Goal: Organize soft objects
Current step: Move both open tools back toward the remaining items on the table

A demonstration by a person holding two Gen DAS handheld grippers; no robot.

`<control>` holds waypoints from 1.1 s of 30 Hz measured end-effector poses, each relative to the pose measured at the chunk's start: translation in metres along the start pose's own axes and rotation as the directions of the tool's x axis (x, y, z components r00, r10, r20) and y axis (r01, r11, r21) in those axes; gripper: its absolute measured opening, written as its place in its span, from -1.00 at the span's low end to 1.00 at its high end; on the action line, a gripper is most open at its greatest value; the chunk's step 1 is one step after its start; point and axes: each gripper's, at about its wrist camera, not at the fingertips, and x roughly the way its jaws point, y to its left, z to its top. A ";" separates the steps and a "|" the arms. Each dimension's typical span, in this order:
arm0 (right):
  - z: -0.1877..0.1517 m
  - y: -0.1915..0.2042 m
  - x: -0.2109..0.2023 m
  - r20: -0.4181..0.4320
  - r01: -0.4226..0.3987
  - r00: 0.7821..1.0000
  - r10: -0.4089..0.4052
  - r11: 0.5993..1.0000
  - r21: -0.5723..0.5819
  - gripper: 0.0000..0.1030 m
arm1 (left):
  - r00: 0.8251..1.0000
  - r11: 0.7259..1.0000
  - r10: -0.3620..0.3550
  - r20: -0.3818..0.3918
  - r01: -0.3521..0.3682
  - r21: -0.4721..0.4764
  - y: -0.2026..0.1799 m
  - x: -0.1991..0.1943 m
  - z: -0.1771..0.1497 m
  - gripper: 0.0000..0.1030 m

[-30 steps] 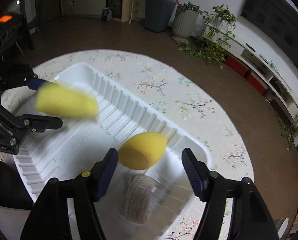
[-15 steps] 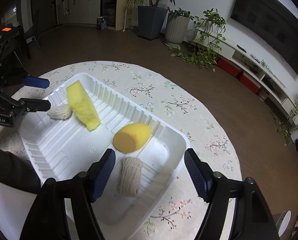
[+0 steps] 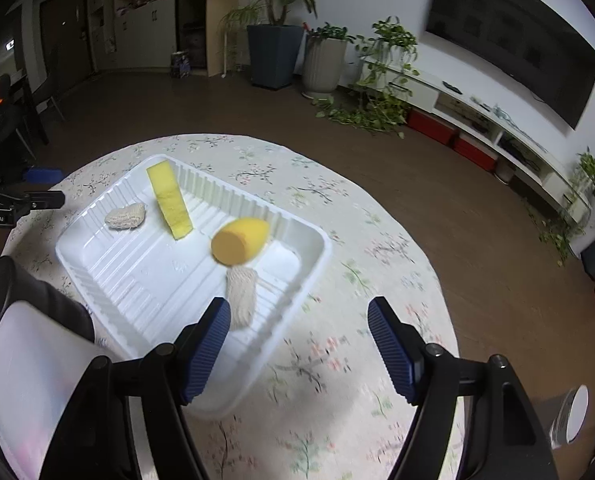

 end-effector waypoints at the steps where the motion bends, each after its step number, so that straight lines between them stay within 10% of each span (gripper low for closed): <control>1: -0.003 -0.002 -0.004 0.003 0.002 1.000 -0.002 1.000 0.006 0.44 | 1.000 1.000 0.003 0.000 -0.003 -0.002 0.001 -0.002 -0.004 0.15; 33: -0.140 0.041 -0.112 0.048 -0.046 0.998 0.040 0.992 0.120 0.44 | 0.999 0.997 -0.040 0.033 0.042 -0.061 -0.018 -0.102 -0.146 0.24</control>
